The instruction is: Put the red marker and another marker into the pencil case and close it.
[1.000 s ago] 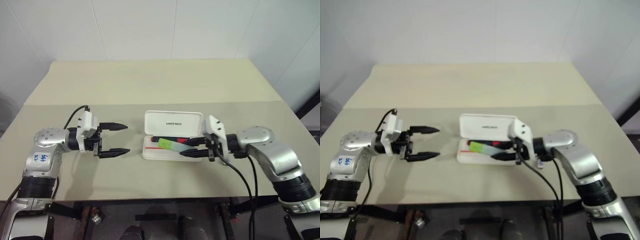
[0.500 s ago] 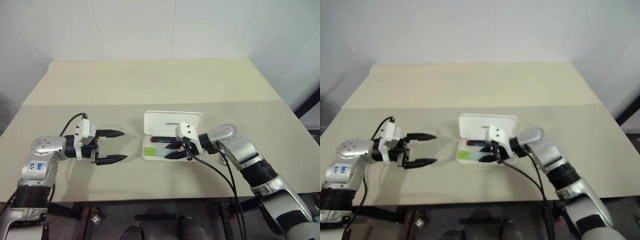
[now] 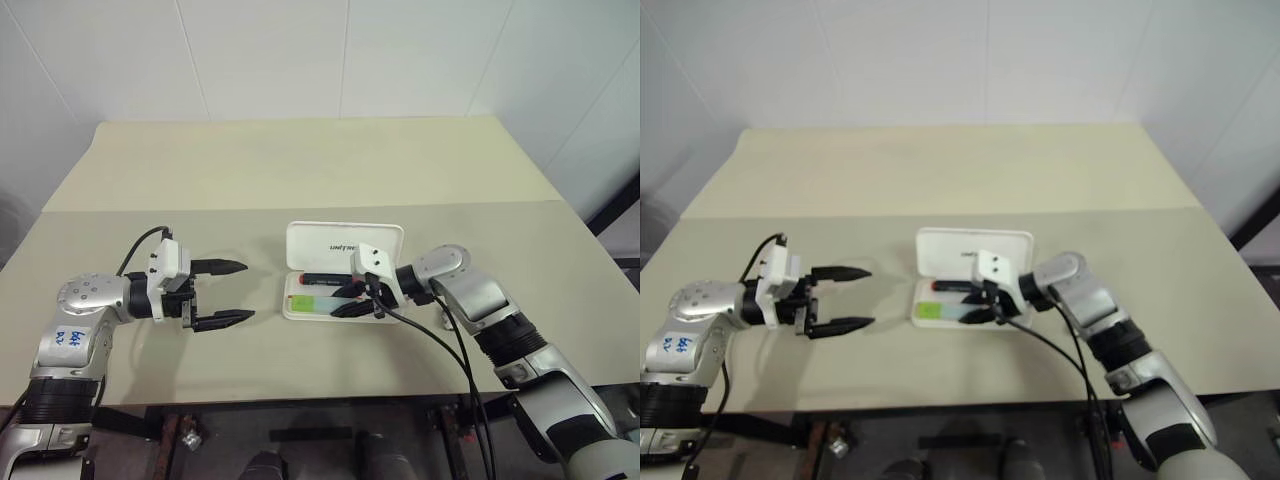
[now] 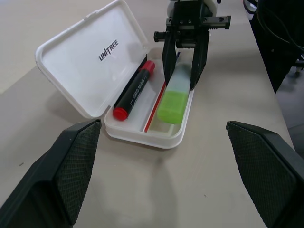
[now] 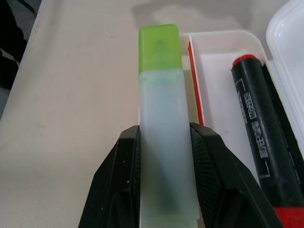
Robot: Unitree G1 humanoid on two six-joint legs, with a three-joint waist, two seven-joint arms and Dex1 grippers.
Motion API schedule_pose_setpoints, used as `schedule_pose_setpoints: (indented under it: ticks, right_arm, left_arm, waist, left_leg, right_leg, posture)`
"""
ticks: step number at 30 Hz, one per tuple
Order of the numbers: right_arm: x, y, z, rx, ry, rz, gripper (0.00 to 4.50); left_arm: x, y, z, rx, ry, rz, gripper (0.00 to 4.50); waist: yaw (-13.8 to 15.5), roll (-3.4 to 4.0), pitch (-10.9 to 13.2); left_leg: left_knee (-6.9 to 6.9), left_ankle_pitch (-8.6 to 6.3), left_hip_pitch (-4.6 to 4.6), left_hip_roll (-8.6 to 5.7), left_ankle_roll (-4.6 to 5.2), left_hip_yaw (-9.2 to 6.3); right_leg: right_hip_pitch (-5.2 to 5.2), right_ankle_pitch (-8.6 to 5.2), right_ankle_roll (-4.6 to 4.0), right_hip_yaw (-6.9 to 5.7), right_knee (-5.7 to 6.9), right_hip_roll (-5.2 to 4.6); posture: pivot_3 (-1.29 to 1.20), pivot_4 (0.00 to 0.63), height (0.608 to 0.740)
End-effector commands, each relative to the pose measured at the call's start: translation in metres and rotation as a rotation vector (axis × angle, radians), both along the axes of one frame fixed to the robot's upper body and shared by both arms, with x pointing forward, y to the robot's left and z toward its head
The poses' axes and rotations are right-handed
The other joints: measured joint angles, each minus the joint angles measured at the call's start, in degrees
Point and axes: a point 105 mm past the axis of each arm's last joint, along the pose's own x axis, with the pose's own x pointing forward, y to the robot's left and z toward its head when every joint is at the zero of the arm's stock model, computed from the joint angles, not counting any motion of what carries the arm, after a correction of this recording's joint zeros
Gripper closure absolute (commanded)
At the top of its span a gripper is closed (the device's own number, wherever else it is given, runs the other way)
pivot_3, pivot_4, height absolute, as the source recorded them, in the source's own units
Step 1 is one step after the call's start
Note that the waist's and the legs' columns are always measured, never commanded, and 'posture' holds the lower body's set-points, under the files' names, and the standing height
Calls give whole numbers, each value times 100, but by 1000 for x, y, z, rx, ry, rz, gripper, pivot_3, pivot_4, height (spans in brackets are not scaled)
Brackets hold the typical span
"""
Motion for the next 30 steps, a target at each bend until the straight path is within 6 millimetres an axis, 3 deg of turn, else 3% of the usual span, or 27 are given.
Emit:
schedule_pose_setpoints:
  ticks: [1,18,27,28,30]
  right_arm:
    - [3,0,11,18,-46,7,3399]
    - [3,9,10,18,-48,34,3399]
    - [9,10,21,40,-89,16,250]
    - [10,11,24,47,-94,14,21]
    - [10,12,28,60,-106,12,21]
  left_arm:
    - [-1,0,11,-5,-44,-3,0]
    - [-1,1,12,-10,-52,11,0]
    - [1,0,12,-11,-51,9,0]
    - [1,-1,12,-11,-51,8,0]
    - [1,-1,12,-12,-51,6,0]
  waist:
    - [2,0,0]
    - [3,0,0]
    - [1,0,0]
    - [-3,1,0]
    - [-3,1,1]
  left_leg:
    - [0,0,0,0,0,0]
    - [-2,-1,0,0,-2,0]
    - [-1,-1,0,0,-2,0]
    - [-2,-1,0,0,-2,0]
    - [-3,-1,0,0,-2,0]
  right_leg:
    - [0,0,-1,0,0,0]
    - [0,-1,-1,0,-2,0]
    - [-1,-1,-1,0,-1,0]
    - [-1,-1,-1,0,-1,0]
    - [-2,-1,-1,0,-2,0]
  posture:
    - [0,150,740]
    - [0,150,740]
    - [0,150,740]
    - [0,150,740]
    - [0,150,740]
